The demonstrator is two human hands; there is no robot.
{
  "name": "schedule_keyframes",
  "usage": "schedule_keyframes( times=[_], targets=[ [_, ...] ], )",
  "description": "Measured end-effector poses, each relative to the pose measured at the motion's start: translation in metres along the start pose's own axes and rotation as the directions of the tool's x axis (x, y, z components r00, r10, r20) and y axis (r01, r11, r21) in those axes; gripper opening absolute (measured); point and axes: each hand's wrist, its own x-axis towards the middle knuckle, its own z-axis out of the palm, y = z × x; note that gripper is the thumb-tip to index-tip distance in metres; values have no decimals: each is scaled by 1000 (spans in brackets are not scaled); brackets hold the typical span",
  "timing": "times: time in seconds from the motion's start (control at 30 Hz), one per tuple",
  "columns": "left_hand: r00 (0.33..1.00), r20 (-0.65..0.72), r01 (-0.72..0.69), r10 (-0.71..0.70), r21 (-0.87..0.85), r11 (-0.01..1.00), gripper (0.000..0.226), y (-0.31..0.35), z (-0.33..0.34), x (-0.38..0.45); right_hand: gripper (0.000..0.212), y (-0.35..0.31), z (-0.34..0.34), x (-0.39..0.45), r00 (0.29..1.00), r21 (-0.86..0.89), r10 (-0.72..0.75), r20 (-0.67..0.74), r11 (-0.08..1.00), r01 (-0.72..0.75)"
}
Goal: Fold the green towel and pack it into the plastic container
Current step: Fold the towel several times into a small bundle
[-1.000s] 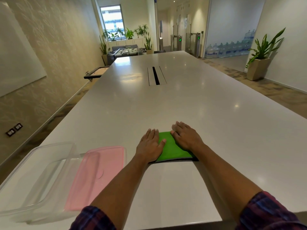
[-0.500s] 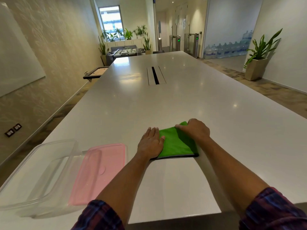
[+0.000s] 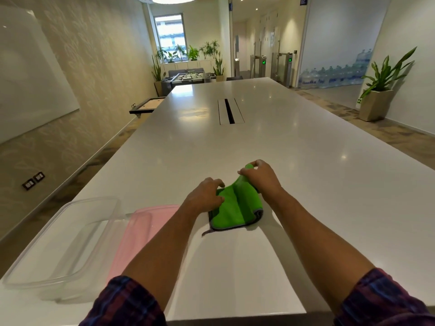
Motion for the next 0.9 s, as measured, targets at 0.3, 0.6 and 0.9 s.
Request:
schedule_keyframes(
  times=[0.3, 0.6, 0.9],
  targets=[
    [955, -255, 143, -150, -45, 989, 30, -4, -2, -13, 30, -10, 39, -14, 994, -37, -111, 0, 993, 111],
    [947, -78, 262, -310, -368, 892, 9, -23, -15, -7, 29, -19, 60, -26, 934, -220, -169, 314, 944, 244],
    [931, 14, 309, -366, -565, 765, 45, -26, -26, -6, 42, -1, 72, -25, 882, -371, -180, 435, 857, 358]
  ],
)
